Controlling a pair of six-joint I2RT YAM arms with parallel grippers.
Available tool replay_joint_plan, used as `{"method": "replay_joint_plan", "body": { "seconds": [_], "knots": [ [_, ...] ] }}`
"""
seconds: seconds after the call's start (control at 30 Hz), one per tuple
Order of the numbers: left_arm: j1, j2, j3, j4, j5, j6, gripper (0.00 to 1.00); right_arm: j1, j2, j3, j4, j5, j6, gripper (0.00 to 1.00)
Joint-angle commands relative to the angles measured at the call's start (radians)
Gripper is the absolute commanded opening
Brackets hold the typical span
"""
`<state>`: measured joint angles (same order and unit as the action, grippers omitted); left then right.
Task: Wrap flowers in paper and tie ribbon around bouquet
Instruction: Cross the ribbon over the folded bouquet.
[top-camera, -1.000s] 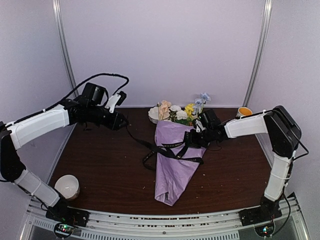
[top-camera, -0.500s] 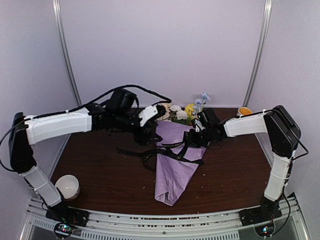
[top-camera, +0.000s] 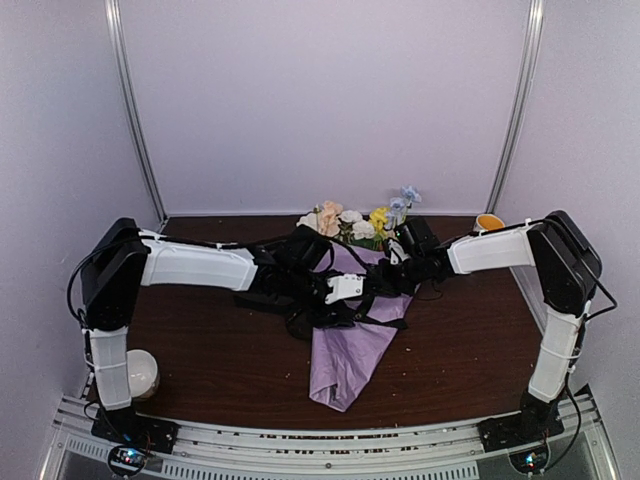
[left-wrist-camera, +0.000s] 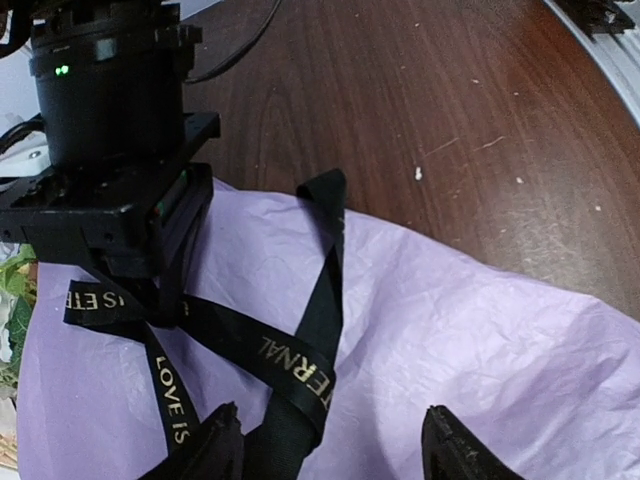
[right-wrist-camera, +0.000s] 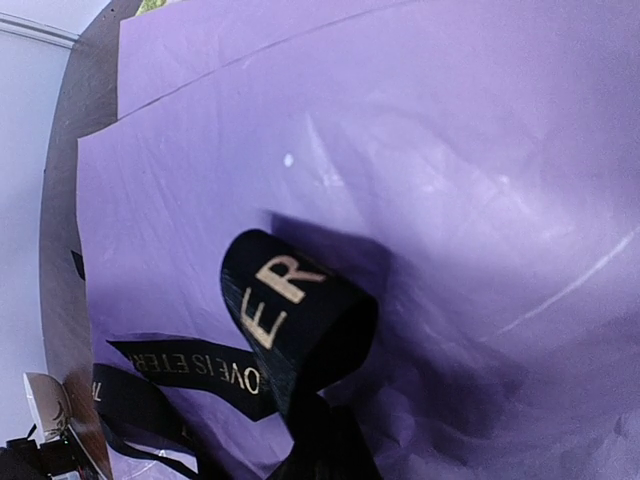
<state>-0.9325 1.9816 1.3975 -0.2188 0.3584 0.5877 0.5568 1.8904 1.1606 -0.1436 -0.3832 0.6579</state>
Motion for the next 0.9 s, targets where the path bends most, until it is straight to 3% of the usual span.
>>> {"method": "replay_joint_plan", "body": {
  "seconds": [0.0,0.13,0.47,0.63,0.8,0.87],
  "knots": [
    [-0.023,0.114,0.108,0.053,-0.15,-0.007,0.63,0.012,0.007,0.011,-0.037,-0.006,-0.003,0.0],
    [-0.054,0.293,0.372,-0.179,-0.299,-0.01,0.56,0.019,0.005,0.009,-0.043,-0.008,-0.006,0.0],
    [-0.057,0.236,0.268,-0.173,-0.333,-0.011,0.44,0.025,-0.028,-0.012,-0.049,0.005,-0.01,0.0],
    [-0.054,0.212,0.287,-0.197,-0.337,-0.023,0.0,0.025,-0.034,-0.015,-0.065,0.002,-0.02,0.0],
    [-0.011,0.115,0.293,-0.175,-0.233,-0.096,0.0,0.025,-0.049,-0.019,-0.117,-0.012,-0.089,0.0],
    [0.01,0.053,0.27,-0.139,-0.168,-0.13,0.0,0.027,-0.056,-0.026,-0.134,-0.037,-0.122,0.05]
  ]
}}
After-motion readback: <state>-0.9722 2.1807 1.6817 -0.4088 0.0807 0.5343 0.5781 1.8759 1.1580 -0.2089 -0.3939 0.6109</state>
